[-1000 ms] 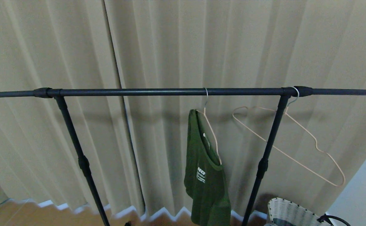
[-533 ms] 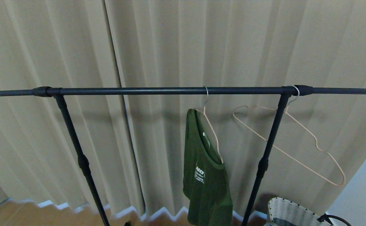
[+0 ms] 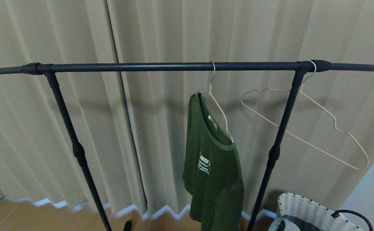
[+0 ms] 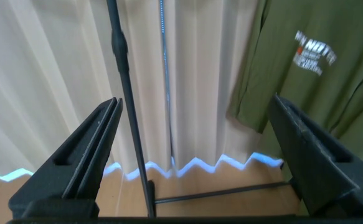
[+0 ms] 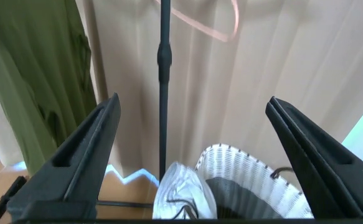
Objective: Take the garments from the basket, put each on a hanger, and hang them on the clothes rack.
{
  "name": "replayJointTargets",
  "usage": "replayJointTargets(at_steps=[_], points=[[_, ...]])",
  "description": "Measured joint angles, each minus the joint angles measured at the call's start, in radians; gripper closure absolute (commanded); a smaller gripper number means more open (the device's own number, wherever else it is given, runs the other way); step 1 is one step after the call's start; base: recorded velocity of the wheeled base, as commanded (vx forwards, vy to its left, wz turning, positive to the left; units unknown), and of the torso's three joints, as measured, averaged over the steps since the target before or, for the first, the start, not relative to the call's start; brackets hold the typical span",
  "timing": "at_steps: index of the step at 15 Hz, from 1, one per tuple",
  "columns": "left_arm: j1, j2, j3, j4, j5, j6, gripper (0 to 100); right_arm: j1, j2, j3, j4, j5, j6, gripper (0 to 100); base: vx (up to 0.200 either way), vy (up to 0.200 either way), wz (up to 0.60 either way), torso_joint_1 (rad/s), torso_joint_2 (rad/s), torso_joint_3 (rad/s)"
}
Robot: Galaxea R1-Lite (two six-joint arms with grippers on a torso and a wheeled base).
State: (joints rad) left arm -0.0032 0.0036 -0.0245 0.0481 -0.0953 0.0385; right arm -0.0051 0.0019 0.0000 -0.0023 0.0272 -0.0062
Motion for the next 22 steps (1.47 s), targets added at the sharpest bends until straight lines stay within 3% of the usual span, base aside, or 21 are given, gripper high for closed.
replayJointTargets(at_steps=[16,22], points=[[0.000,0.000,0.000,-0.001,0.000,0.002,0,0.000,0.000,0.000,0.000,0.001,-0.009,0,0.000,0.000,0.00,-0.140,0.46,0.318],[0.000,0.000,0.000,0.001,-0.004,0.004,0,0.000,0.000,0.000,0.001,0.001,-0.007,0,0.000,0.000,0.00,-0.014,0.07,0.051]])
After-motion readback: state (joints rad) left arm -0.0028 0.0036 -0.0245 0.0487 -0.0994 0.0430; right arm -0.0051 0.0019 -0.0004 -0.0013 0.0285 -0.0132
